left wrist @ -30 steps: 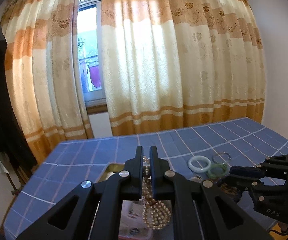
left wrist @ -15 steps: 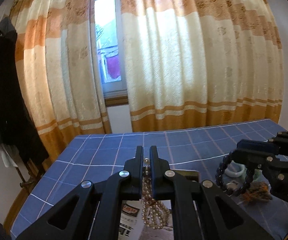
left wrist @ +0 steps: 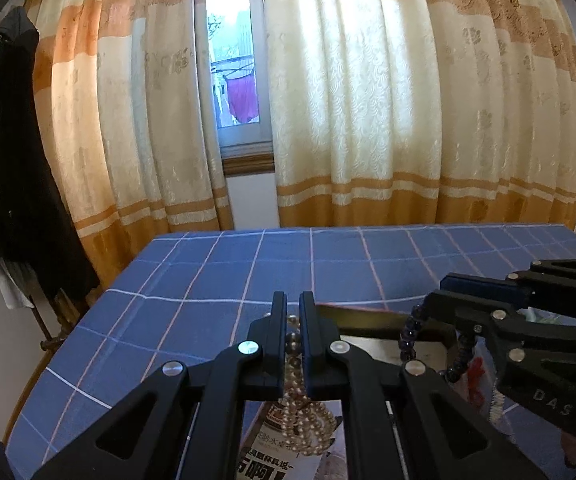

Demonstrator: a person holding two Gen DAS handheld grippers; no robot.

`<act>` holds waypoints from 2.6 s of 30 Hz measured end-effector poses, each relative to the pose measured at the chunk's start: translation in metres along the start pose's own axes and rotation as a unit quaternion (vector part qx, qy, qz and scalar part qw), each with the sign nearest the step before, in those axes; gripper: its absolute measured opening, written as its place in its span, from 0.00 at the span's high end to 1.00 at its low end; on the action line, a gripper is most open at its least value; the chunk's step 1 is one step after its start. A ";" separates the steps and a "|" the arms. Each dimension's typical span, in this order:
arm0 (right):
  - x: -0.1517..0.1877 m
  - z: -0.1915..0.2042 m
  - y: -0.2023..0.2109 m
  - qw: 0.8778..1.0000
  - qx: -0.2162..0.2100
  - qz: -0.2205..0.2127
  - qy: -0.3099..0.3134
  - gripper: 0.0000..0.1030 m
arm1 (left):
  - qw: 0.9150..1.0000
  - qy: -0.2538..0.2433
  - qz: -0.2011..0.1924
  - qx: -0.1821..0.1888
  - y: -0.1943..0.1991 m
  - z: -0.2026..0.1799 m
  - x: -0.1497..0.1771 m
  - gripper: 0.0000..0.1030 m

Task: Organize jewelry
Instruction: 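Carry the pearl necklace and black bead bracelet over the pink tin with both tools, then open both tools to drop the necklace and bracelet into the tin, then grasp the silver wristwatch with the left tool while the right tool grasps the wooden bead strand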

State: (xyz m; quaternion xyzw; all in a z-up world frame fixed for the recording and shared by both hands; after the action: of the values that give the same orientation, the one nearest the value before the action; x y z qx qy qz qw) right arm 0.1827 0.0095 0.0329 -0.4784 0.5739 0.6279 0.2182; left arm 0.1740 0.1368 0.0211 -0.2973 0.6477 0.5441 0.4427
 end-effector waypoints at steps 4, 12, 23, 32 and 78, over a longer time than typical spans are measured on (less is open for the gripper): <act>0.006 0.001 -0.012 1.000 -0.004 0.014 0.001 0.85 | 1.000 0.010 0.010 0.000 -0.011 0.003 0.007 0.94; 0.010 0.005 -0.021 0.999 -0.017 0.031 0.005 0.84 | 0.998 0.031 0.048 -0.006 -0.031 0.007 0.018 0.94; 0.018 0.007 -0.029 0.999 -0.022 0.040 0.009 0.65 | 0.996 0.058 0.060 -0.020 -0.028 0.016 0.026 0.93; 0.019 0.000 -0.024 0.999 -0.009 0.032 0.001 0.47 | 0.996 0.075 0.047 -0.020 -0.012 0.018 0.022 0.26; 0.136 -0.110 0.090 0.993 0.085 0.075 -0.039 0.39 | 0.997 -0.029 0.052 0.052 0.020 -0.152 0.070 0.26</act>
State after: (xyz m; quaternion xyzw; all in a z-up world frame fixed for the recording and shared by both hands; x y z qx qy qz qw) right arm 0.0866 -0.1517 -0.0240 -0.3889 0.6502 0.6097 0.2331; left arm 0.0885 0.0009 -0.0303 -0.2236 0.6771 0.5402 0.4469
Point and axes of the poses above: each gripper's, at about its wrist camera, not at the fingertips, and y roughly against the way its jaws point, z to its left, x to its underside, the point moved 2 cm from there along -y, roughly the way its jaws point, and after that the axes turned 13 degrees about x, right-handed, at the moved point
